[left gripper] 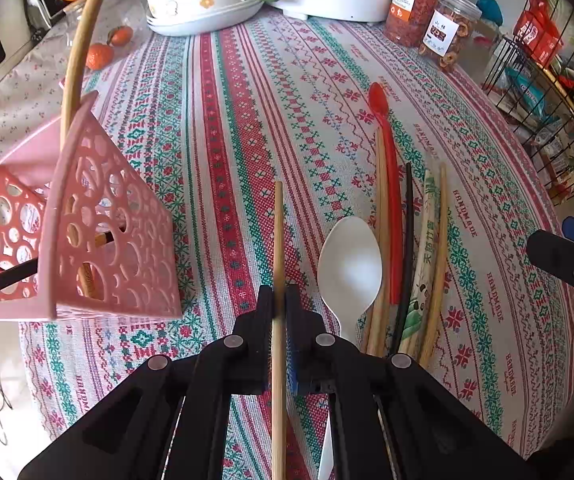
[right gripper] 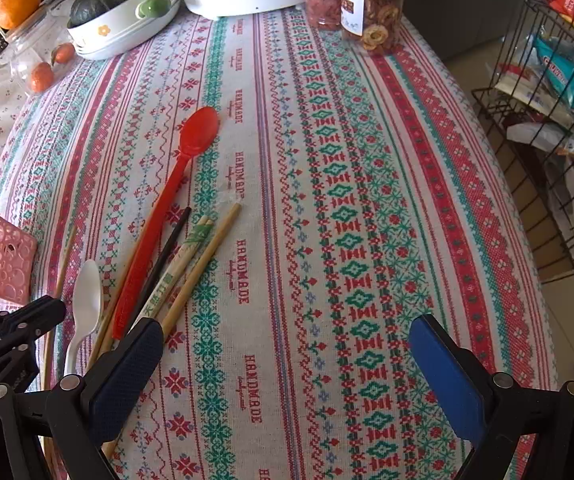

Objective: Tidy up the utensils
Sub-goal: 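Grasp a wooden chopstick with the left gripper while the right gripper grasps another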

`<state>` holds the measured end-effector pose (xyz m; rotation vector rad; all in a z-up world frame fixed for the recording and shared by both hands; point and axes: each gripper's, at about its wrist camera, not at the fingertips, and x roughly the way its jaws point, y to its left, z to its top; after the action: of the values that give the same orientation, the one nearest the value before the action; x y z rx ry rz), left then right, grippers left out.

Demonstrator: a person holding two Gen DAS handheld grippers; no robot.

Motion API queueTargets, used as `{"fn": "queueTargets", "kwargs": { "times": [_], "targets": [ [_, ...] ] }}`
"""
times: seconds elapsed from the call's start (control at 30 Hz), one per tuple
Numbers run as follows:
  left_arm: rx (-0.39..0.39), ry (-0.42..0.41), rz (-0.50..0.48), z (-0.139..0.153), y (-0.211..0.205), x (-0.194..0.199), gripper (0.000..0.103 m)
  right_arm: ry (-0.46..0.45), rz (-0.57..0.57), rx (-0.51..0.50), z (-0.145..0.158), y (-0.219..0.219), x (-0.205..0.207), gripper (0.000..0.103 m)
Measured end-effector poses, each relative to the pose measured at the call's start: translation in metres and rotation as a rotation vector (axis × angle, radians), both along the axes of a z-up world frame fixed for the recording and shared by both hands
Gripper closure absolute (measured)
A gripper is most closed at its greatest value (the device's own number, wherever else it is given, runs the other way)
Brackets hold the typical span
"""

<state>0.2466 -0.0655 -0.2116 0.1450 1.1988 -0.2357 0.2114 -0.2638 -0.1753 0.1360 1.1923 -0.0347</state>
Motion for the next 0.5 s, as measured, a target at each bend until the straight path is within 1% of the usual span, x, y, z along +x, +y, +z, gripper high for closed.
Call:
{"fn": "queueTargets", "kwargs": {
  "times": [0.17, 0.33, 0.47, 0.5],
  "targets": [
    [-0.021, -0.081, -0.025, 0.029, 0.007, -0.019, 0.097, 0.030, 0.007, 0.005, -0.013, 0.010, 0.009, 0.001],
    [-0.071, -0.139, -0.048, 0.058, 0.022, -0.045, 0.097, 0.058, 0.019, 0.013, -0.024, 0.024, 0.019, 0.002],
    [-0.102, -0.185, -0.055, 0.076, 0.040, -0.065, 0.097, 0.070, 0.019, -0.024, -0.032, 0.034, 0.025, 0.003],
    [-0.110, -0.194, -0.054, 0.080, 0.043, -0.070, 0.097, 0.075, 0.011, -0.032, -0.034, 0.035, 0.027, 0.006]
  ]
}}
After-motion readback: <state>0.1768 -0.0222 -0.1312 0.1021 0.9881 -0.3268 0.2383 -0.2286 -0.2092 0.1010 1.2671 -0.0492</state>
